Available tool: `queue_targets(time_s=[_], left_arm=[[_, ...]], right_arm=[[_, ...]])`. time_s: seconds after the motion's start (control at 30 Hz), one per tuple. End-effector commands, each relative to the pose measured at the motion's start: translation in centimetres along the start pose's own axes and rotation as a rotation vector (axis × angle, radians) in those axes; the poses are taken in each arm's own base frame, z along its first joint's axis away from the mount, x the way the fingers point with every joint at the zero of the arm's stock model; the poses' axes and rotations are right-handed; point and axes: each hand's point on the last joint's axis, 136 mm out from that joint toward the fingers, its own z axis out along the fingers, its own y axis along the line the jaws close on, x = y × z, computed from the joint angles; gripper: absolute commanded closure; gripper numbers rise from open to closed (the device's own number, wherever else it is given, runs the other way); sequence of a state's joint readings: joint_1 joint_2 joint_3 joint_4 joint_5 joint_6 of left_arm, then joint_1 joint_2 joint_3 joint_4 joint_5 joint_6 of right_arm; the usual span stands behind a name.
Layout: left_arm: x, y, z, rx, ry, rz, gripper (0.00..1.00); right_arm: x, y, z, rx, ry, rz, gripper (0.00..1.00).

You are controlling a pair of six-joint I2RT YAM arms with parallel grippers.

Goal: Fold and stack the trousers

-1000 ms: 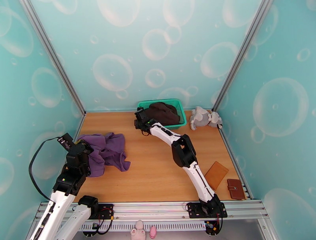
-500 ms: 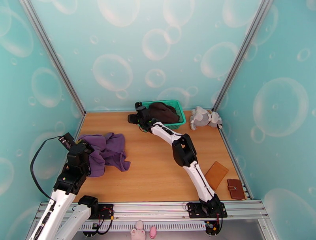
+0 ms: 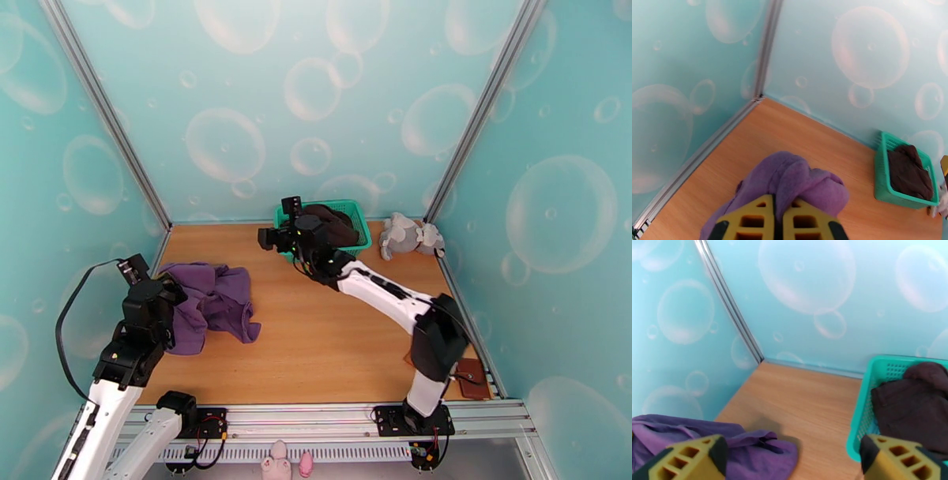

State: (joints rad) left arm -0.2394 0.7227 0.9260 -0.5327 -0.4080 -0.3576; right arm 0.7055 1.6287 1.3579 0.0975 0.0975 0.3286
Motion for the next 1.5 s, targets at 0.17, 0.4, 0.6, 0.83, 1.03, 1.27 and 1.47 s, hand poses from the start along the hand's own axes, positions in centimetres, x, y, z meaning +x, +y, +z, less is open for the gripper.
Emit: queue_targets(time_s=[0.17, 0.4, 0.6, 0.83, 1.03, 1.27, 1.47], left_arm=[[3.7, -19.9, -4.6, 0.712, 0.130, 0.256, 0.89], [12.7, -29.0, -4.2, 0.976, 0.302, 0.404, 0.33], [8.5, -22.6, -1.2, 0.624, 0.127, 0.315, 0.12], [15.6, -11.6, 2.8, 0.277, 0.429, 0.178, 0.19], [21.2, -11.7, 1.5, 0.419, 0.557, 0.068, 0.28], [23.6, -9.8, 1.4, 0.375, 0.582, 0.061, 0.28], [24.7, -8.1, 2.6, 0.280, 0.578, 0.038, 0.29]], right_arm=[[7.8, -8.0, -10.1, 0.228, 0.055, 0.101, 0.06], [11.6, -10.6, -16.1, 0.307, 0.087, 0.134, 0.06], [13.6, -10.9, -19.4, 0.325, 0.156, 0.104, 0.05], [22.0, -3.9, -18.8, 0.186, 0.460, 0.047, 0.05], [30.6, -2.7, -19.1, 0.319, 0.736, 0.032, 0.05], [33.9, -2.4, -19.5, 0.368, 0.804, 0.039, 0.29], [31.1, -3.9, -19.5, 0.423, 0.740, -0.009, 0.88]])
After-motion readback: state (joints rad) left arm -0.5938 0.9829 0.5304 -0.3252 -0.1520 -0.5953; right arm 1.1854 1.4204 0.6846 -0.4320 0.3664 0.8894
